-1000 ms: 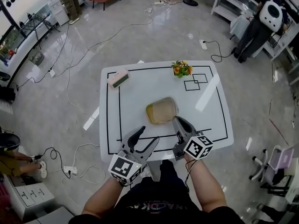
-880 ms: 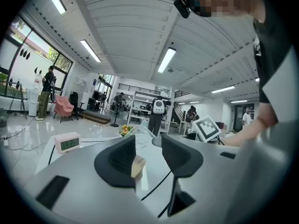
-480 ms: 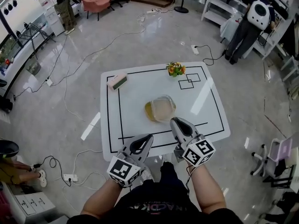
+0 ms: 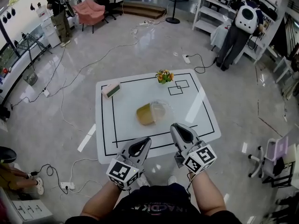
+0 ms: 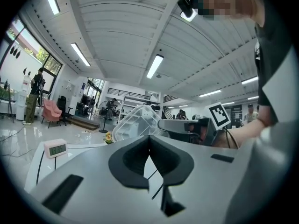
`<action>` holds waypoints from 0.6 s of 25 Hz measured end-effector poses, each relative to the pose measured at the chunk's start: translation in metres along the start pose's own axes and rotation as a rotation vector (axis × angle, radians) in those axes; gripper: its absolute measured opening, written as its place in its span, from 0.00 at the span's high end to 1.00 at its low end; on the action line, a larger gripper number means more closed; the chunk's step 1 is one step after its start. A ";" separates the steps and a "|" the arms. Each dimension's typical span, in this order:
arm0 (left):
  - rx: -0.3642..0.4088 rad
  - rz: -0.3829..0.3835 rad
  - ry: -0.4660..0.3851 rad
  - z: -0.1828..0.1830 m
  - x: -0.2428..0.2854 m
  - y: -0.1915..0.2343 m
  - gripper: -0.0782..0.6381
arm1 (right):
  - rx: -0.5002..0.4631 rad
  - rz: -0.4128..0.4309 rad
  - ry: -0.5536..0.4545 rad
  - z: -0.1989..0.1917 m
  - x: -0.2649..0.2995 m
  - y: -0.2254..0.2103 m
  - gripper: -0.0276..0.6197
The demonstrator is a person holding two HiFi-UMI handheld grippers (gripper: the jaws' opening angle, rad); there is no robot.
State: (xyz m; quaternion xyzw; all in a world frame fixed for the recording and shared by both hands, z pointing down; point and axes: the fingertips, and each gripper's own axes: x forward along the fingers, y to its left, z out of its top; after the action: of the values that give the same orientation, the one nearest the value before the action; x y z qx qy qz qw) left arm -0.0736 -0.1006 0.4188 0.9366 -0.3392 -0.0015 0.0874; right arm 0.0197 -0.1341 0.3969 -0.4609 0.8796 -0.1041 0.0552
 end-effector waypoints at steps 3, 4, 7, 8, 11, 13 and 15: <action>0.002 0.030 -0.010 0.002 0.006 -0.013 0.88 | -0.039 0.029 -0.008 0.014 -0.014 0.000 0.90; 0.001 0.042 -0.011 0.002 0.008 -0.018 0.89 | -0.043 0.040 -0.013 0.018 -0.019 -0.001 0.90; 0.005 0.083 -0.010 0.001 0.014 -0.035 0.88 | -0.047 0.074 -0.022 0.025 -0.036 -0.006 0.90; 0.007 0.098 -0.008 -0.001 0.016 -0.041 0.88 | -0.046 0.087 -0.022 0.025 -0.041 -0.009 0.90; 0.011 0.149 -0.004 -0.005 0.019 -0.059 0.89 | -0.032 0.131 -0.014 0.023 -0.057 -0.017 0.90; 0.013 0.189 -0.005 -0.007 0.018 -0.070 0.88 | -0.024 0.161 -0.008 0.020 -0.066 -0.019 0.91; 0.011 0.233 -0.009 -0.009 0.016 -0.080 0.88 | -0.015 0.191 -0.001 0.017 -0.075 -0.019 0.90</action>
State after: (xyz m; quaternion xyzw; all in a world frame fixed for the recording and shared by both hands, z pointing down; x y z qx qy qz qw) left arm -0.0100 -0.0484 0.4155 0.8912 -0.4463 0.0064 0.0806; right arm 0.0809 -0.0854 0.3849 -0.3754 0.9202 -0.0915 0.0620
